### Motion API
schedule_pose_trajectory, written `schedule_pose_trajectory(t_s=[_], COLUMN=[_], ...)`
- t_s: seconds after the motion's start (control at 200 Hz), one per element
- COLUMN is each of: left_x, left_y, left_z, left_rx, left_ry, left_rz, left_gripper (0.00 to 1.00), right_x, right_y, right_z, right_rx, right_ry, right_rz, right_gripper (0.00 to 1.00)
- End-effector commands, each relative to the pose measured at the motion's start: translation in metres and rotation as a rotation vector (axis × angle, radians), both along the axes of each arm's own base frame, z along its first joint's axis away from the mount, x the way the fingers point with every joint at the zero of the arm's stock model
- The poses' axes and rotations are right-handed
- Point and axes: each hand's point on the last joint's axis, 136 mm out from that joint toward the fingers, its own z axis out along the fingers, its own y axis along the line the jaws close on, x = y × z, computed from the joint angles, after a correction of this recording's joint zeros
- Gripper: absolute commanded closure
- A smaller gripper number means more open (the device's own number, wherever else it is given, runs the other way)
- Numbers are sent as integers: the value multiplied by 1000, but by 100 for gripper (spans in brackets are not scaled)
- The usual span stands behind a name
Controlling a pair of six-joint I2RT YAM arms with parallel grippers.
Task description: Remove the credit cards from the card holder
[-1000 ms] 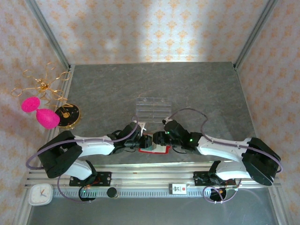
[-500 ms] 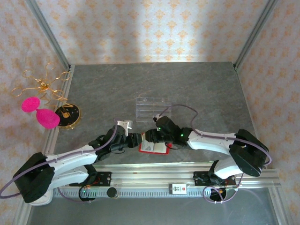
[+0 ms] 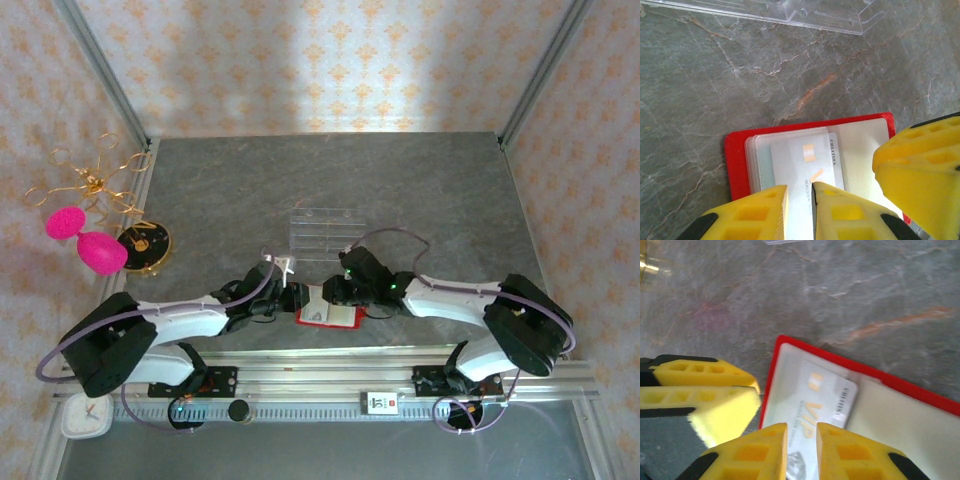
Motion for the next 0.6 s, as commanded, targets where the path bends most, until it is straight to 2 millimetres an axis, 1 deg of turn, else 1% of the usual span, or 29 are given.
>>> schedule_pose_trajectory(t_s=[0.0,0.09,0.215,0.355,0.596], left_x=[8,5,1,-5,-19], left_y=[-9,-6,-6,0,2], left_z=[6,-5,-15,-29,-41], left_rx=[-23,1,10,56,89], left_ry=[-36,-13,13,51,93], left_rz=[-18,-20,-35,-37,-69], left_gripper=[80,81,82,87,92], right_x=[-5,-5,-5,-5,-8], right_y=[2,0,-4,-10,-10], right_z=[-9,-15,-20,-28,-42], right_rx=[30,34,25,-3,-13], right_ry=[59,83,99,116,152], right_rz=[-1,-8,-26,-44,-41], right_gripper=[79,79,78,78,79])
